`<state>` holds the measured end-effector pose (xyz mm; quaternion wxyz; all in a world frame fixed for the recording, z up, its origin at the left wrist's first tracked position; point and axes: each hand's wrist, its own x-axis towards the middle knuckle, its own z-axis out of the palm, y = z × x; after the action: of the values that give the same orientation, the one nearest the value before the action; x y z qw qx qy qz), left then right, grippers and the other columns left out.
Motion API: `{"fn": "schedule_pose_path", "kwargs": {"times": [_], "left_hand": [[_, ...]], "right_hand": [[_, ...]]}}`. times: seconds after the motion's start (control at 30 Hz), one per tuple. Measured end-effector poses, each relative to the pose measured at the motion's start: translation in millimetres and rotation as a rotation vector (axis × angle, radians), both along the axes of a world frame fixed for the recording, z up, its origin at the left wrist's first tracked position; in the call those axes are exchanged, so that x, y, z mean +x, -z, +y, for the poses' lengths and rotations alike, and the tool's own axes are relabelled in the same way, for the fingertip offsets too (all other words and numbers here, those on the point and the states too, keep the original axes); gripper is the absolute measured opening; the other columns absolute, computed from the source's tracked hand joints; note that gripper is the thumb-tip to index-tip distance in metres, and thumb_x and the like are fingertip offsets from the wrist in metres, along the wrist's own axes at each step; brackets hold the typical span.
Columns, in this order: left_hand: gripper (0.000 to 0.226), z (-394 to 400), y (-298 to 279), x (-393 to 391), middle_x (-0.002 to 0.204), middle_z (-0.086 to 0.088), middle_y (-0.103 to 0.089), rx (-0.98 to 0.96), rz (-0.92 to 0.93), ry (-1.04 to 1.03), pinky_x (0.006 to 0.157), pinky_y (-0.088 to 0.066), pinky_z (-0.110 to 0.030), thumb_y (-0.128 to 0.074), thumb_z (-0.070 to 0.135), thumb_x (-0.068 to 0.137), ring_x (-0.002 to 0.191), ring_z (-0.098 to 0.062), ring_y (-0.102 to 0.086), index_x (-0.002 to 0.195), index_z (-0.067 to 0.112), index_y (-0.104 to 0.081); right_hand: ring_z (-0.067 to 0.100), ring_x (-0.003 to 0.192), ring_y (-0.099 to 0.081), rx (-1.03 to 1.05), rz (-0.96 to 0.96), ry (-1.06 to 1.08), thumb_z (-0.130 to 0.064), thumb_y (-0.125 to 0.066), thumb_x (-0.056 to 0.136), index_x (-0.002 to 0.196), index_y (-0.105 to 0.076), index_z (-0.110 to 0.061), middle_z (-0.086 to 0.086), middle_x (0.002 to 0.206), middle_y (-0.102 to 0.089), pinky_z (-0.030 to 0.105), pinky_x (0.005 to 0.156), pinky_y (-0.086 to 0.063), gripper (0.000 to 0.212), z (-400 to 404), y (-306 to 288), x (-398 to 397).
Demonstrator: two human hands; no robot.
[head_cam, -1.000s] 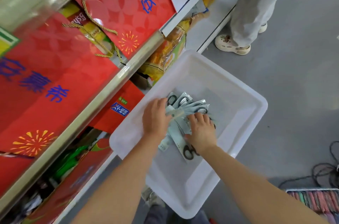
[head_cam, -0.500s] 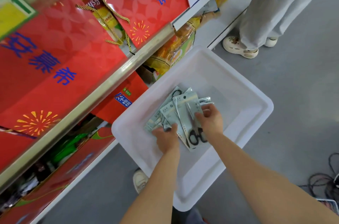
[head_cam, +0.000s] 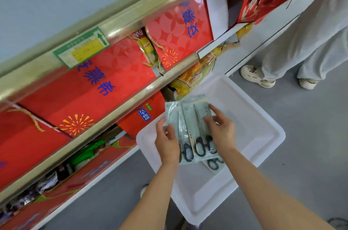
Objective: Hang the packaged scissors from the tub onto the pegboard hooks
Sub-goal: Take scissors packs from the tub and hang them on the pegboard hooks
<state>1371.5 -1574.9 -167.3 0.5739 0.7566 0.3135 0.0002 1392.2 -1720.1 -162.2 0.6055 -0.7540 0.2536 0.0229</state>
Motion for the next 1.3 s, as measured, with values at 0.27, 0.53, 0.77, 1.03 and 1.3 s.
{"fn": "schedule_pose_path", "kwargs": {"times": [0.27, 0.53, 0.77, 1.03, 1.3], "left_hand": [[0.040, 49, -114, 28, 0.110, 0.003, -0.072, -0.145, -0.427, -0.143, 0.094, -0.054, -0.043, -0.066, 0.009, 0.091, 0.104, -0.012, -0.068, 0.125, 0.029, -0.061], [0.051, 91, -235, 27, 0.137, 0.007, -0.059, -0.032, -0.745, -0.290, 0.109, -0.044, -0.035, -0.064, 0.012, 0.093, 0.130, -0.010, -0.052, 0.138, 0.033, -0.052], [0.054, 132, -333, 27, 0.133, -0.017, -0.057, 0.062, -0.885, -0.430, 0.102, -0.045, -0.053, -0.067, 0.016, 0.092, 0.124, -0.039, -0.051, 0.131, 0.051, -0.053], [0.054, 173, -425, 18, 0.130, -0.022, -0.056, 0.133, -1.041, -0.476, 0.097, -0.045, -0.061, -0.065, 0.021, 0.093, 0.121, -0.046, -0.048, 0.132, 0.055, -0.050], [0.055, 219, -495, 23, 0.124, -0.005, -0.068, 0.151, -1.153, -0.543, 0.094, -0.053, -0.048, -0.064, 0.019, 0.093, 0.109, -0.025, -0.066, 0.129, 0.058, -0.049]], "right_hand": [[0.002, 0.068, -0.050, 0.246, -0.315, 0.016, -0.008, -0.071, 0.086, 0.121, -0.066, -0.032, -0.011, 0.076, -0.058, 0.013, 0.070, -0.045, 0.043, 63, -124, 39], [0.010, 0.067, -0.040, 0.346, -0.563, -0.097, -0.004, -0.071, 0.085, 0.119, -0.064, -0.035, -0.001, 0.071, -0.047, 0.016, 0.067, -0.042, 0.047, 119, -238, 46], [0.006, 0.065, -0.039, 0.446, -0.677, -0.192, -0.009, -0.074, 0.082, 0.122, -0.068, -0.027, -0.009, 0.070, -0.043, 0.020, 0.071, -0.043, 0.044, 162, -333, 51], [0.017, 0.063, -0.030, 0.498, -0.830, -0.285, -0.010, -0.077, 0.080, 0.118, -0.070, -0.031, 0.003, 0.072, -0.042, 0.015, 0.054, -0.036, 0.043, 209, -427, 43], [0.014, 0.069, -0.040, 0.574, -0.898, -0.322, -0.009, -0.076, 0.081, 0.119, -0.070, -0.027, 0.006, 0.076, -0.045, 0.007, 0.063, -0.044, 0.042, 256, -484, 41]]}}
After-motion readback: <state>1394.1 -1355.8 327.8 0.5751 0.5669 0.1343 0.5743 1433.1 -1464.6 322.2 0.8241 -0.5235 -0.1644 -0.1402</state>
